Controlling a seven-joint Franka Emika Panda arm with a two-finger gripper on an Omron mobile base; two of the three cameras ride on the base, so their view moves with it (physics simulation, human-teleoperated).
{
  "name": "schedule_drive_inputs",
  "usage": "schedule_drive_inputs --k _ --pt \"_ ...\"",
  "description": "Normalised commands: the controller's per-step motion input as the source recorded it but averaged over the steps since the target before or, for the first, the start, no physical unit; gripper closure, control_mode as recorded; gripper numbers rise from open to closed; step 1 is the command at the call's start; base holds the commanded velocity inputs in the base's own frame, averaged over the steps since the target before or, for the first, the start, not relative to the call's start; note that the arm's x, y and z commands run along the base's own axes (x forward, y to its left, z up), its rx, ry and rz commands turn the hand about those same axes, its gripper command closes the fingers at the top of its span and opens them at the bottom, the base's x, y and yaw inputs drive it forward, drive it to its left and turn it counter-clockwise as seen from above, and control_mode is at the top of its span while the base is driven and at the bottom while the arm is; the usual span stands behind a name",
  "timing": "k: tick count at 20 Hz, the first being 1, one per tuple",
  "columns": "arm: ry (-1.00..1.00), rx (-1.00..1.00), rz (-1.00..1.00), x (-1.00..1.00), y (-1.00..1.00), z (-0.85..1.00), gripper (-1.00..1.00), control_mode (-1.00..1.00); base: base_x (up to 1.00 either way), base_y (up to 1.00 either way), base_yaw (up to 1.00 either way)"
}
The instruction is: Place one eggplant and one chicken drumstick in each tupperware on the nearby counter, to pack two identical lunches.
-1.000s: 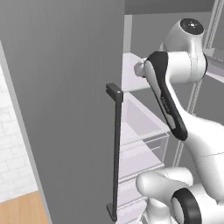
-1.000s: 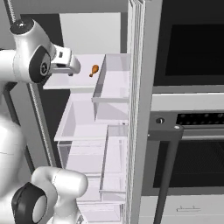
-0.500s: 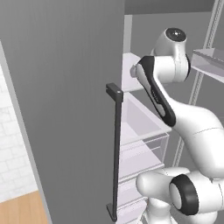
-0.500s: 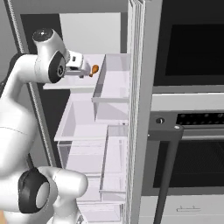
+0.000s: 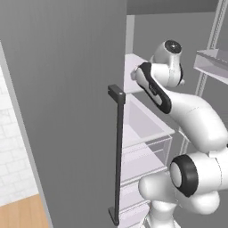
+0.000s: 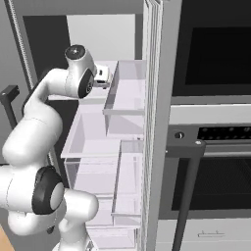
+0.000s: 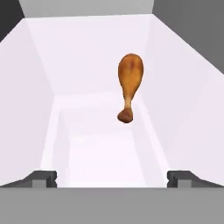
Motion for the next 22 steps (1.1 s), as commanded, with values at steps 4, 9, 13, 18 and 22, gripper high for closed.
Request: schedule_drive_inputs --k 4,9,13,18,22 --pt "0.26 -0.07 0.00 0.69 0.00 0.00 -1.00 -1.00 0.00 0.00 0.00" --pt "0.22 -0.06 0.00 0.56 0.00 -0.04 -1.00 -1.00 0.00 0.00 0.00" --pt "0.01 0.00 0.00 0.13 0.00 -0.24 -1.00 -1.00 0.00 0.00 0.00" --pt "-0.06 0.00 0.00 0.14 0.00 -0.60 -1.00 -1.00 0.00 0.00 0.00" --pt "-0.09 0.00 0.00 0.46 0.00 -0.26 -1.00 -1.00 0.00 0.00 0.00"
